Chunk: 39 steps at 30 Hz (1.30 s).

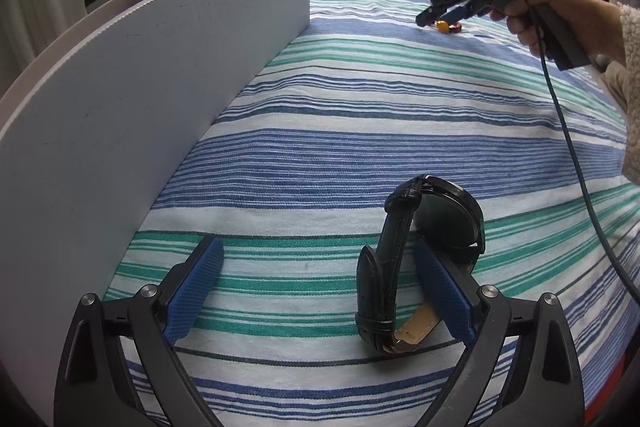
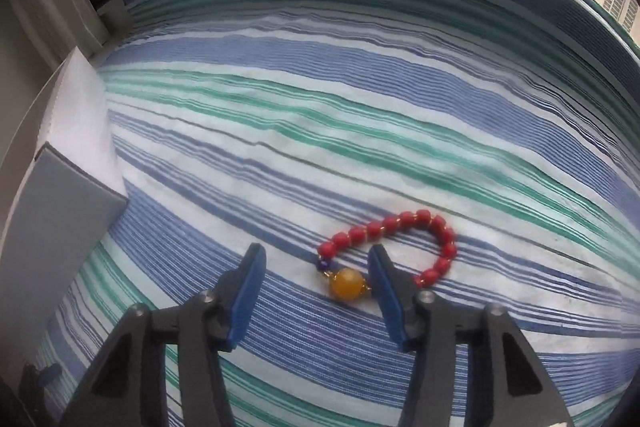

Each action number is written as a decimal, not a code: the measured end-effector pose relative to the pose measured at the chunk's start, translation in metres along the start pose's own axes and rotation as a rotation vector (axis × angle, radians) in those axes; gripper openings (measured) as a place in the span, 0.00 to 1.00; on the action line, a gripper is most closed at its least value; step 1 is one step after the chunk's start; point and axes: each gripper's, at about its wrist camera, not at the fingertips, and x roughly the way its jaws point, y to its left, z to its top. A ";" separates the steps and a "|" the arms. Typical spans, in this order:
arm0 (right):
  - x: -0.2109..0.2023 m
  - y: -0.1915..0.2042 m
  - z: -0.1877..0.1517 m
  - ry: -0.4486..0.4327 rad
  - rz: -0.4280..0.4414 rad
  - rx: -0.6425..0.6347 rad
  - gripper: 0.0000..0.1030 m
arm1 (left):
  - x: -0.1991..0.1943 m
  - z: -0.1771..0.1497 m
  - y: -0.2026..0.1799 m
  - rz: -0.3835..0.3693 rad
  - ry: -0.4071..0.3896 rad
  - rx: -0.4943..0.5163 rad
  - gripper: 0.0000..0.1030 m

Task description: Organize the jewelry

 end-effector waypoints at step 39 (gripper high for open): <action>-0.092 0.114 -0.211 0.050 0.030 -0.069 0.17 | -0.019 0.004 0.008 -0.156 0.110 -0.059 0.09</action>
